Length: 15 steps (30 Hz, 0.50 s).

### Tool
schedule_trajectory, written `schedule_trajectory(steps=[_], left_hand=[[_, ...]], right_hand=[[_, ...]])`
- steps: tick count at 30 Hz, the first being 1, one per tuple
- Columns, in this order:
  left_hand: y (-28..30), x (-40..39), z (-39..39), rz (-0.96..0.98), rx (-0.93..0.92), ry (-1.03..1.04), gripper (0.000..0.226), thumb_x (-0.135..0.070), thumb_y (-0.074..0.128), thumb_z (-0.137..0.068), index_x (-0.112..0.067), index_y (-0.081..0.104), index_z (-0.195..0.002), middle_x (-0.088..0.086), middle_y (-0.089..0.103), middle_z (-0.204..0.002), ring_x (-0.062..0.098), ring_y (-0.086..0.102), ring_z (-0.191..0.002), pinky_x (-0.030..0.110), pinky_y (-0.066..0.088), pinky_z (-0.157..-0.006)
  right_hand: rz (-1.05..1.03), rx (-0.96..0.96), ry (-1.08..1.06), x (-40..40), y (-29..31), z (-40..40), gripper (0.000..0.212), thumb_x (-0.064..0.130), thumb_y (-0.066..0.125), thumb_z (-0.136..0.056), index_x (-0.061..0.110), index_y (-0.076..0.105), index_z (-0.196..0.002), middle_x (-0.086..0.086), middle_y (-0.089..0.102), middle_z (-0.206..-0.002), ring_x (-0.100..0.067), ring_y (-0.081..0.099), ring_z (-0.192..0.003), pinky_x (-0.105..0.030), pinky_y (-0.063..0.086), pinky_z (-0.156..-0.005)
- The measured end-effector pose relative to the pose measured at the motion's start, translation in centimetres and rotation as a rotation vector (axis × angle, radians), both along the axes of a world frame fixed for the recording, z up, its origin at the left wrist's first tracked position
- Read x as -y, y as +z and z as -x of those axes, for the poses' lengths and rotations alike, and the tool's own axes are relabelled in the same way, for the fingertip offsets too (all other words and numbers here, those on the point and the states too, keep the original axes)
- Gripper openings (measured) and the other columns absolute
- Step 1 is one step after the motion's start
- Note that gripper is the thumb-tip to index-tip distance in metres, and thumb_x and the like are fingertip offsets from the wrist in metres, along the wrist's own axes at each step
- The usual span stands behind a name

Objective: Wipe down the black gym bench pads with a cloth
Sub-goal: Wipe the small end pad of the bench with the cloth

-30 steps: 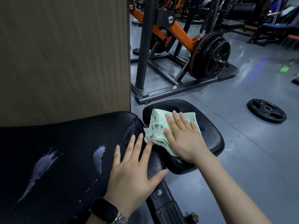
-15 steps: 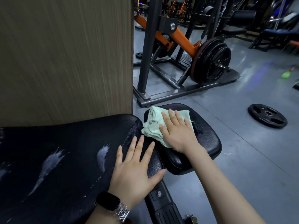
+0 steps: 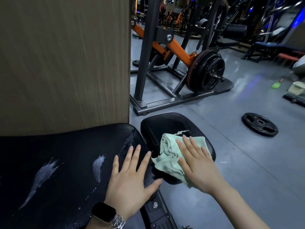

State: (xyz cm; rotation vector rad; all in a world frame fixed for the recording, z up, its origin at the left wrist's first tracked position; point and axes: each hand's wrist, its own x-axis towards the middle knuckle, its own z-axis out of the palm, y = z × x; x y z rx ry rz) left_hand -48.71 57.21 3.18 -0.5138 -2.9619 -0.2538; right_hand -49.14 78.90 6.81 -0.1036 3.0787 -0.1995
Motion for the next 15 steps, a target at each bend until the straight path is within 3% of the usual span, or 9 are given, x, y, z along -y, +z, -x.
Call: schedule_trajectory(steps=[6,11,15], left_hand=[[-0.2,-0.1,0.0,-0.011,-0.015,-0.002,0.074,-0.072,0.017,-0.087,-0.026,0.048,-0.135,0.005,0.044,-0.143,0.019,0.029,-0.135,0.050,0.020,-0.101],[-0.4,-0.1,0.0,-0.044,-0.039,-0.017,0.073,-0.070,0.019,-0.086,-0.025,0.050,-0.134,0.006,0.044,-0.143,0.023,0.037,-0.134,0.051,0.020,-0.102],[-0.8,-0.2,0.4,-0.047,-0.053,-0.022,0.074,-0.071,0.034,-0.077,-0.025,0.051,-0.133,0.006,0.044,-0.143,0.023,0.036,-0.134,0.051,0.019,-0.102]], right_hand=[[-0.006,0.056,-0.027,-0.9,0.6,5.2,0.058,0.050,0.011,-0.098,0.033,-0.005,-0.151,0.010,-0.013,-0.158,-0.008,-0.016,-0.144,-0.035,-0.005,-0.117],[0.010,0.051,-0.055,-0.6,0.4,10.4,0.057,0.045,0.015,-0.101,0.029,-0.002,-0.152,0.005,-0.010,-0.160,-0.012,-0.012,-0.146,-0.038,-0.005,-0.118],[0.032,0.046,-0.080,-0.1,0.3,14.2,0.057,0.047,0.016,-0.100,0.029,0.003,-0.153,0.004,-0.005,-0.160,-0.013,-0.008,-0.146,-0.039,-0.004,-0.117]])
